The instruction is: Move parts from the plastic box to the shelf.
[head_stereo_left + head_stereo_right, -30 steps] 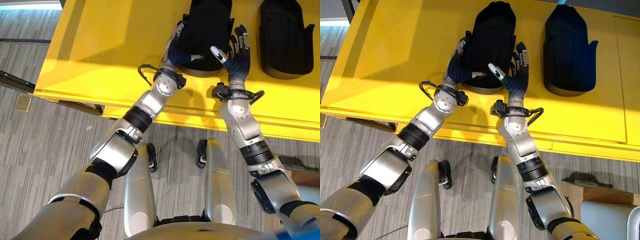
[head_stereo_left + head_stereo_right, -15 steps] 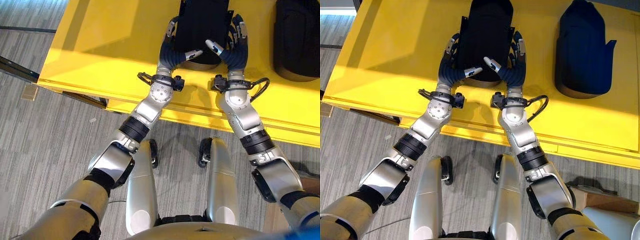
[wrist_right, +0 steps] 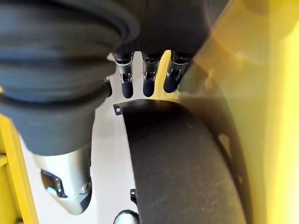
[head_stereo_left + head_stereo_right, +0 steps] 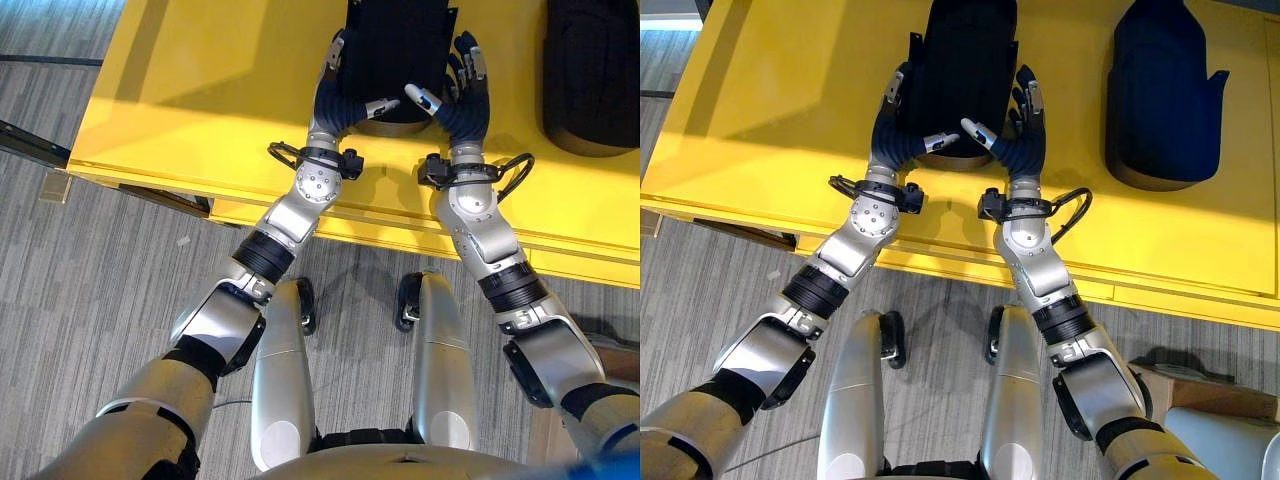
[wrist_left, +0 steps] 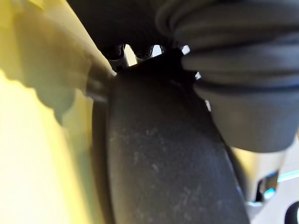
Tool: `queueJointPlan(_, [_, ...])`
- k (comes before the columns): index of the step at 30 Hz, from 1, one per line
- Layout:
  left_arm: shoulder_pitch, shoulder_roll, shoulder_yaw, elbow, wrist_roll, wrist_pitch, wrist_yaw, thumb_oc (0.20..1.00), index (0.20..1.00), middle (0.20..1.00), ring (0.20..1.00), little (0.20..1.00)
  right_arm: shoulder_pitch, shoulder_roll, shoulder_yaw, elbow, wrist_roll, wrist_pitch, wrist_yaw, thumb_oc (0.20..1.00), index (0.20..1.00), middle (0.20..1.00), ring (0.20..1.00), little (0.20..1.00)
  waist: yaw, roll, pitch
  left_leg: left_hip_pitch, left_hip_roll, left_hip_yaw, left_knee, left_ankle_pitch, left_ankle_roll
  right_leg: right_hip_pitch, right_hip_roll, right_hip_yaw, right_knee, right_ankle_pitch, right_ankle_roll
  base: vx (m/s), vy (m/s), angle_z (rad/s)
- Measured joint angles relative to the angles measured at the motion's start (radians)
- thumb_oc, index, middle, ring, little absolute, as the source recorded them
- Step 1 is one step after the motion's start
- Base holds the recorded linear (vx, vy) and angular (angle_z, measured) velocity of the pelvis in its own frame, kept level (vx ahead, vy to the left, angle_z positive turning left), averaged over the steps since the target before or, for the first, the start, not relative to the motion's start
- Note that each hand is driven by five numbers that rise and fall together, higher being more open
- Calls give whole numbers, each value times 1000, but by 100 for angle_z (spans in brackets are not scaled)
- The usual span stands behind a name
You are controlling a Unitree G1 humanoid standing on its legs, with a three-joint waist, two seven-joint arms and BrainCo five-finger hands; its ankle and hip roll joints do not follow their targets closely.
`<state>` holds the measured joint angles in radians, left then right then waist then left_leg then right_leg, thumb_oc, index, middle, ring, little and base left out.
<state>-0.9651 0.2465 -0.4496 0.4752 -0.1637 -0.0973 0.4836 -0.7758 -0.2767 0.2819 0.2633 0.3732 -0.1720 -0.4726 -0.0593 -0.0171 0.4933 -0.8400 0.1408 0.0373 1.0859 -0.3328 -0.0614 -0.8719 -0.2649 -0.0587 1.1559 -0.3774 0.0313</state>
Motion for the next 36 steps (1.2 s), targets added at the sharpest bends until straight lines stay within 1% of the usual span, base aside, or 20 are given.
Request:
queueJointPlan(6, [0,3,0,-5,0,-1,-1,1000,1000,1000,1000,1000,0,0,0,-5,1,-3,0,1000,1000,1000,1000,1000,1,0,0,-2,0,0,0,0,0,-3,-1,1,1,-1,-2,0,0,0])
queueJointPlan(9, [-1,24,0,-29,14,14,-6,1000,1000,1000,1000,1000,-1,-9,0,-14,-2,-4,-3,1000,1000,1000,1000,1000,2,1,-1,-9,0,2,2,0,0,-12,-2,2,5,-1,-3,0,0,0])
queueJointPlan(13, [-1,85,3,-74,71,28,-5,1000,1000,1000,1000,1000,-1,-13,-5,-39,-3,-8,-11,1000,1000,1000,1000,1000,2,1,0,-15,-1,4,6,0,-1,-22,-4,2,17,-3,-7,0,0,0])
queueJointPlan(15, [-1,126,31,-127,80,29,-2,1000,1000,1000,1000,1000,-2,-20,-9,-74,-4,-9,-16,1000,1000,1000,1000,1000,2,2,0,-15,-1,3,8,0,-1,-22,-5,2,21,-5,-9,0,0,0])
queueJointPlan(16, [-2,167,57,-179,117,28,3,1000,1000,1000,1000,1000,-2,-20,-17,-103,-5,-11,-19,1000,1000,1000,1000,1000,3,3,1,-14,-1,3,8,0,-1,-22,-5,2,23,-5,-9,0,0,0])
queueJointPlan(18, [-3,200,74,-224,144,25,6,1000,1000,1000,1000,1000,-1,-21,-25,-130,-5,-12,-20,1000,1000,1000,1000,1000,5,5,2,-14,-1,3,9,0,-1,-22,-5,2,24,-7,-10,0,0,0])
queueJointPlan(19, [-3,218,103,-286,166,21,28,1000,1000,1000,1000,1000,-1,-26,-38,-172,-7,-17,-22,1000,1000,1000,1000,1000,13,16,7,-14,-1,2,10,0,-1,-22,-5,3,24,-7,-10,0,0,0])
queueJointPlan(20, [-3,218,113,-305,185,18,40,1000,1000,1000,1000,1000,-1,-29,-37,-183,-8,-21,-22,1000,1000,1000,1000,1000,15,20,9,-14,-1,1,11,0,-1,-22,-6,3,24,-7,-10,0,0,0])
queueJointPlan(24, [0,218,154,-377,199,1,82,1000,1000,1000,1000,1000,8,-39,-36,-263,-34,-33,-39,1000,1000,1000,1000,1000,17,21,10,-16,0,2,12,0,-2,-23,-6,2,25,-8,-11,0,0,0])
queueJointPlan(26, [0,220,167,-416,225,-7,94,1000,1000,1000,1000,1000,10,-44,-39,-303,-45,-54,-42,1000,1000,1000,1000,1000,18,21,10,-16,0,2,12,-1,-2,-23,-6,2,25,-9,-11,0,0,0])
queueJointPlan(28, [6,223,188,-455,232,-21,112,1000,1000,1000,1000,1000,18,-45,-40,-344,-44,-56,-43,1000,1000,1000,1000,1000,16,21,10,-16,0,2,12,-1,-2,-23,-5,2,25,-9,-11,0,0,0])
queueJointPlan(30, [29,237,198,-521,232,-32,112,1000,1000,1000,1000,1000,43,-46,-47,-405,-45,-66,-45,1000,1000,1000,1000,1000,16,21,10,-16,0,2,12,-3,-3,-23,-5,2,25,-11,-10,0,0,0])
queueJointPlan(31, [50,240,213,-557,232,-48,111,1000,1000,1000,1000,1000,50,-46,-48,-436,-45,-83,-46,1000,1000,1000,1000,1000,16,21,10,-16,0,2,13,-4,-3,-23,-5,2,25,-11,-10,0,0,0])
queueJointPlan(33, [80,240,219,-584,225,-63,108,1000,1000,1000,1000,1000,73,-46,-49,-471,-45,-96,-44,1000,1000,1000,1000,1000,18,21,9,-15,0,2,12,-4,-3,-23,-5,2,25,-12,-10,0,0,0])
queueJointPlan(36, [196,230,228,-643,167,-97,85,1000,1000,1000,1000,1000,156,-46,-56,-532,-45,-106,-34,1000,1000,1000,1000,1000,17,21,9,-13,1,3,10,-4,-4,-21,-5,2,22,-12,-10,0,0,0])
